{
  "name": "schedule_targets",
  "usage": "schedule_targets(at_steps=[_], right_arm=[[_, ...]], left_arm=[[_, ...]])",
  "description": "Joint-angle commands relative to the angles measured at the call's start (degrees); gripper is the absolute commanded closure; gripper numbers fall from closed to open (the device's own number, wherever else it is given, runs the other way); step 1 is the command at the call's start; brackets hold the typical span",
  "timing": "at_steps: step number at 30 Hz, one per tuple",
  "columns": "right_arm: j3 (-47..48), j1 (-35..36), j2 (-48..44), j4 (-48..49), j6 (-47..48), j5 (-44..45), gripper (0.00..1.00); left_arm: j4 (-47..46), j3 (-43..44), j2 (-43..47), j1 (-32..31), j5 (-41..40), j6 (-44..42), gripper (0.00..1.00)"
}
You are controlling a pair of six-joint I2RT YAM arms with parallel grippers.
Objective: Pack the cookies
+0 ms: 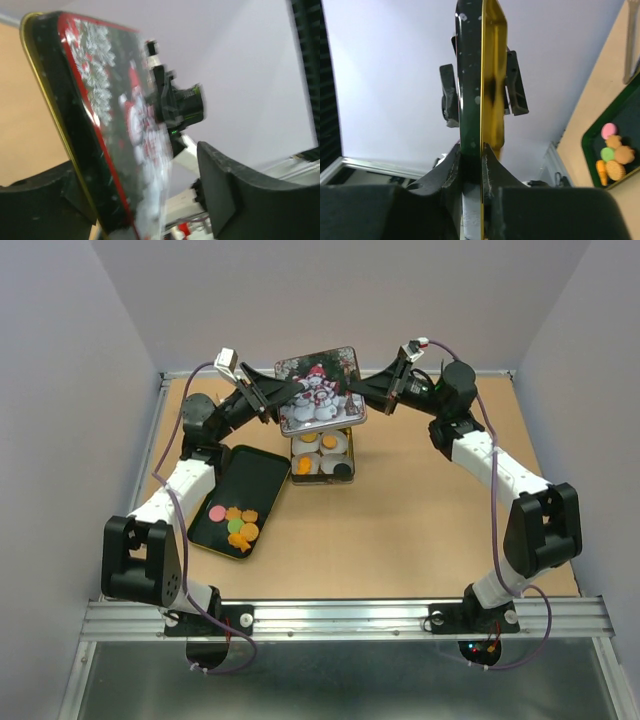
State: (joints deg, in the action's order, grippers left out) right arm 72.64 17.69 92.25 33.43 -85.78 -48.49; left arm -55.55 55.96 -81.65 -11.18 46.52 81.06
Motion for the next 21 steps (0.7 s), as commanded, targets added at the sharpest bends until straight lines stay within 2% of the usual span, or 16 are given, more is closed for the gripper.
schedule_targets(at_steps=[1,3,7,11,21], right_arm=[[0.4,0.24,-0.58,-0.12,1.31,0.06,0.91],[0.4,0.24,-0.31,-0.12,1.49,-0.03,0.92],[-0.57,0.24,0.48,-0.12,2.19,-0.11,0.98],[-2.59,0.32,1.0,-0.12,3.07,-0.11,0.99],[-9.62,0.32,3.73,-0.12,7.46,0.15,1.0]], left_arm=[[4.65,-0.51,2.9,-0.33,3.22,-7.39,0.09],[7.46,-0.33,2.98,-0.33,3.14,-9.5,0.04],[17.1,1.16,3.07,-0.25,1.74,-17.13,0.04],[26.35,2.74,2.99,0.37,-0.46,-22.07,0.06],[31.82,7.22,-2.99,1.07,-1.79,-27.62,0.11]])
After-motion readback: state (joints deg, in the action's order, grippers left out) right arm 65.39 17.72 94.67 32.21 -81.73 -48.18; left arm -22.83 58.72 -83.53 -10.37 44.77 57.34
